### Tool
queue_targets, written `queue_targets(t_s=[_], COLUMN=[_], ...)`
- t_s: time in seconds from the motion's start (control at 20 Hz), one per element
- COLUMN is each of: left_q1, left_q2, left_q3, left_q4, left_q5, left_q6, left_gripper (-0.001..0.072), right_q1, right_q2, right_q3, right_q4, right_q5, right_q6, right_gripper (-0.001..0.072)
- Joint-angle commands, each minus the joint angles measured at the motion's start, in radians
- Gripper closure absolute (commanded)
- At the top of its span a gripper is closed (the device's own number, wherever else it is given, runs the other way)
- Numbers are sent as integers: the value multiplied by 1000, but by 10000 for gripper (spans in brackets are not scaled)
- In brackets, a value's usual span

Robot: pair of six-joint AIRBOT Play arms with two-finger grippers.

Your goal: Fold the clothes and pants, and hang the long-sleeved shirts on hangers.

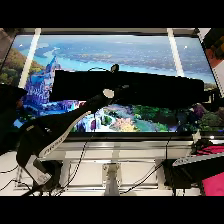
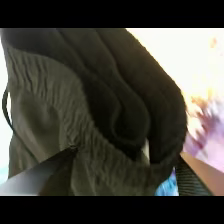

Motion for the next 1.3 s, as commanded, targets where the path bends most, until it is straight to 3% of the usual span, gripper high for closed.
queue_targets(t_s=[0.0, 0.1, 0.15, 0.3, 0.55, 0.75, 0.9, 1.05, 1.25], left_q1=[-10, -10, -10, -19, -29, -26, 20, 113, 298], left_q2=[-80, -149, -186, -282, -357, -360, -320, -206, -7], left_q3=[77, 163, 212, 320, 330, 330, 330, 330, 330], left_q4=[-70, -70, -69, -69, -54, -55, -30, 187, 599], left_q5=[-39, -103, -145, -223, -276, -275, -295, -303, -375], left_q6=[-12, -77, -79, -155, -304, -307, -294, -306, -474], left_gripper=[464, 623, 701, 703, 704, 704, 704, 705, 704], right_q1=[51, 64, 68, 68, 94, 224, 373, 565, 872], right_q2=[-6, -8, -8, -2, -1, -1, -1, -2, -21], right_q3=[-1, -1, -1, 10, 180, 371, 483, 509, 509], right_q4=[-31, -31, -26, -14, 143, 158, 157, 151, 5], right_q5=[-101, -101, -101, -78, 167, 351, 395, 405, 393], right_q6=[10, 3, 3, -16, -114, -108, -56, -18, 18], right_gripper=[305, 701, 695, 697, 698, 698, 699, 700, 700])
